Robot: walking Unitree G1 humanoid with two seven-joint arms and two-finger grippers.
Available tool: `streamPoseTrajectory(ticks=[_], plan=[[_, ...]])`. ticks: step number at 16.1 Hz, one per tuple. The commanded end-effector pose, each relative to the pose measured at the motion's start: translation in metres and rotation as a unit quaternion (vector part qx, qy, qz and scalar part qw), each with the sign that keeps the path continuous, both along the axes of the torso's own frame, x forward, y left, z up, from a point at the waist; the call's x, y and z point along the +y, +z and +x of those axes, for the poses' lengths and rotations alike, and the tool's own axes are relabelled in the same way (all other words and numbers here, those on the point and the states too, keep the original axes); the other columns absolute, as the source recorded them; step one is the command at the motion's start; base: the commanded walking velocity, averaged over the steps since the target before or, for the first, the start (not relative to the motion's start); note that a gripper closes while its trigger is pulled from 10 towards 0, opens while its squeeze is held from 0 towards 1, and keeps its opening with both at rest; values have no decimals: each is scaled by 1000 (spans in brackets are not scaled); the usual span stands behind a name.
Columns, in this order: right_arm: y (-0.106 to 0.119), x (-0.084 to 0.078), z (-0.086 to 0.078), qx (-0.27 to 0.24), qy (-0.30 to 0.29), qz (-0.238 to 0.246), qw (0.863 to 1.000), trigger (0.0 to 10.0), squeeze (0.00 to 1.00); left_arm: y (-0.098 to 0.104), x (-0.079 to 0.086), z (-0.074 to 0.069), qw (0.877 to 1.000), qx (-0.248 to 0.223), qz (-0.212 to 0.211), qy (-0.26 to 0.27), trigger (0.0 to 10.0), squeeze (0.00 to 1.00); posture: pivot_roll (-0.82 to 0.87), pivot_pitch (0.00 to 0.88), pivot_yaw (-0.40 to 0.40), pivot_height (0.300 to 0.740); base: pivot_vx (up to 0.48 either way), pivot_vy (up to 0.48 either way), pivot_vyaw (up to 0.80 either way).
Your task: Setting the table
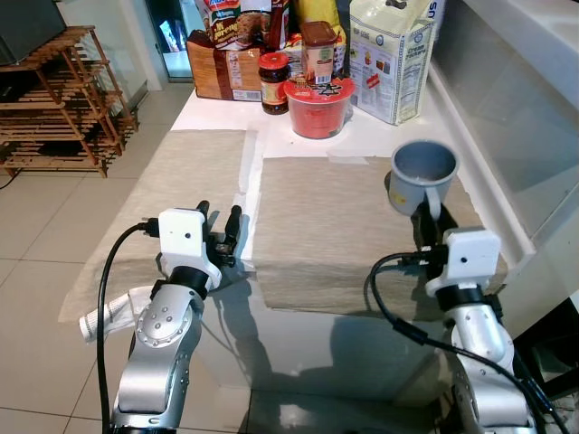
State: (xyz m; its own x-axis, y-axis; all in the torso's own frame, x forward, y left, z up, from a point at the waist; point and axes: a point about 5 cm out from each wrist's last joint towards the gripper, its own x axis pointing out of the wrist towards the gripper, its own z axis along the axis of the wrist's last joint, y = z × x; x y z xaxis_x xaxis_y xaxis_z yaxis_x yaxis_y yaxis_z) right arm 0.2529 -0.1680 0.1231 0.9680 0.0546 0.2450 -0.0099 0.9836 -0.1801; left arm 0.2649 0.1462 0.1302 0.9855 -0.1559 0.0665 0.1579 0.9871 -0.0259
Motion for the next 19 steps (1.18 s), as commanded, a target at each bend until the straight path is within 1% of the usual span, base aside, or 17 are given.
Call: streamPoseTrajectory(ticks=[1,4,7,12,15,17,19], plan=[[4,5,0,-8,12,2,1000,0,0,4,3,-1,1000,-12,0,2,10000,0,-96,0,63,740,0,0,0],[5,6,6,-5,20,3,1000,0,0,6,4,2,1000,-16,-10,13,10000,0,-90,0,50,740,0,0,0],[2,7,13,5,26,3,1000,0,0,9,4,8,999,-18,-16,23,10000,0,-91,0,45,740,-436,0,0],[0,8,16,9,33,3,999,0,0,13,7,9,999,-29,-15,29,10000,0,-78,0,36,740,-358,0,0],[-1,9,19,11,36,1,999,0,0,12,8,9,999,-28,-8,37,10000,0,-75,0,31,740,0,0,0],[-3,8,19,13,36,-3,999,0,0,12,5,8,999,-29,-18,27,10000,0,-78,0,31,740,0,0,0],[-4,5,19,15,32,-3,999,0,0,13,3,9,999,-32,-13,18,10000,0,-86,0,38,740,0,0,0]])
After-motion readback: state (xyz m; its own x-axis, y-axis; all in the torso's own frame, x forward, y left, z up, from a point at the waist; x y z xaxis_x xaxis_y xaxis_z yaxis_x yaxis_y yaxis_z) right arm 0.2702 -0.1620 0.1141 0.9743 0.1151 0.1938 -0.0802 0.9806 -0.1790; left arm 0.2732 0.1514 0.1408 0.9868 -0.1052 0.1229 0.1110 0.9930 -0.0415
